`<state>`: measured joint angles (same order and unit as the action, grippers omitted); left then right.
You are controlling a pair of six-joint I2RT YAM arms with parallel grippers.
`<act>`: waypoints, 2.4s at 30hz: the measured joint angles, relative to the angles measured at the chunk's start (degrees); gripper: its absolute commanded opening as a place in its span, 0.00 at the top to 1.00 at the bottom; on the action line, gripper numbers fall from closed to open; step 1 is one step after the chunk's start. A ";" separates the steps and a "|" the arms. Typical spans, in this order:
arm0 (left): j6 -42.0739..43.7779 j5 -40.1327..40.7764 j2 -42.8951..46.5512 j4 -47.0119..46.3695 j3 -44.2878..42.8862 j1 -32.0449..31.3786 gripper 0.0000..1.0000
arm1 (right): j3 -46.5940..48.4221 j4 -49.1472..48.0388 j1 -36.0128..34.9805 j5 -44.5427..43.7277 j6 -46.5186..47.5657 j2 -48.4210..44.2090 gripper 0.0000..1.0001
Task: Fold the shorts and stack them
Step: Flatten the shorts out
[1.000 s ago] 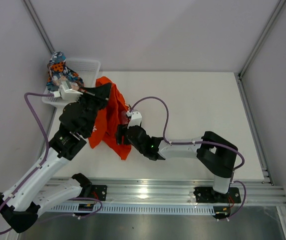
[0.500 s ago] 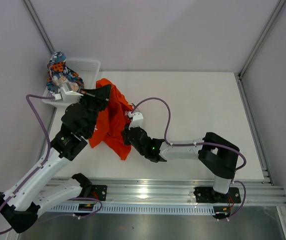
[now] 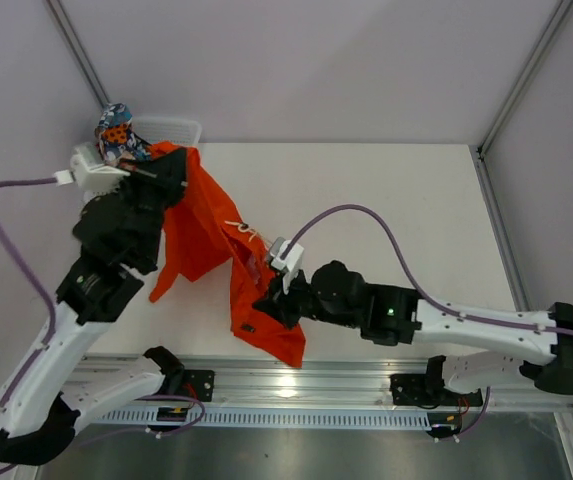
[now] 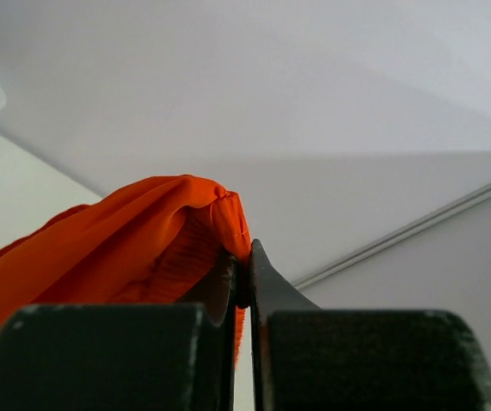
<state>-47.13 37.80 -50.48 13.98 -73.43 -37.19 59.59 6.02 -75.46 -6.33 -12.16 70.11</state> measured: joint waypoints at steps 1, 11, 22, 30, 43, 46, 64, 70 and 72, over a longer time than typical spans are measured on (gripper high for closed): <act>0.98 0.04 1.86 0.44 -0.61 -0.04 1.00 | 3.04 2.91 -2.03 1.14 0.96 -1.31 1.00; 10.40 -0.22 11.82 -2.05 -10.45 -0.28 1.00 | 19.02 12.68 -6.23 10.19 4.70 -4.22 1.00; 13.51 -1.46 -19.04 -14.01 -13.73 0.68 1.00 | 13.60 18.43 38.88 31.10 -1.53 -3.17 1.00; 0.04 -17.73 -36.24 -13.64 -24.17 13.53 1.00 | 30.88 26.53 57.40 31.78 -1.36 8.39 1.00; -7.96 -30.27 -12.41 -24.92 -11.67 19.89 1.00 | 46.62 29.22 43.28 32.44 -0.52 4.20 1.00; -6.73 -28.76 -0.70 -25.66 -6.10 20.02 1.00 | 45.83 30.18 32.09 30.77 -0.24 0.24 1.00; -3.08 -31.10 -10.78 -28.63 -6.97 19.93 1.00 | 25.40 23.28 31.65 22.05 -8.20 -4.31 1.00; -6.36 -33.94 -31.71 -34.42 4.87 14.69 1.00 | -0.59 20.13 51.80 26.34 -15.04 -14.99 1.00; -6.51 -34.75 -40.79 -36.98 4.15 11.98 1.00 | -8.11 19.91 56.85 27.98 -16.81 -17.22 1.00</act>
<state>-53.65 3.05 -91.26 -23.00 -69.28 -25.21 51.48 25.93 -18.61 21.65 -28.97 52.88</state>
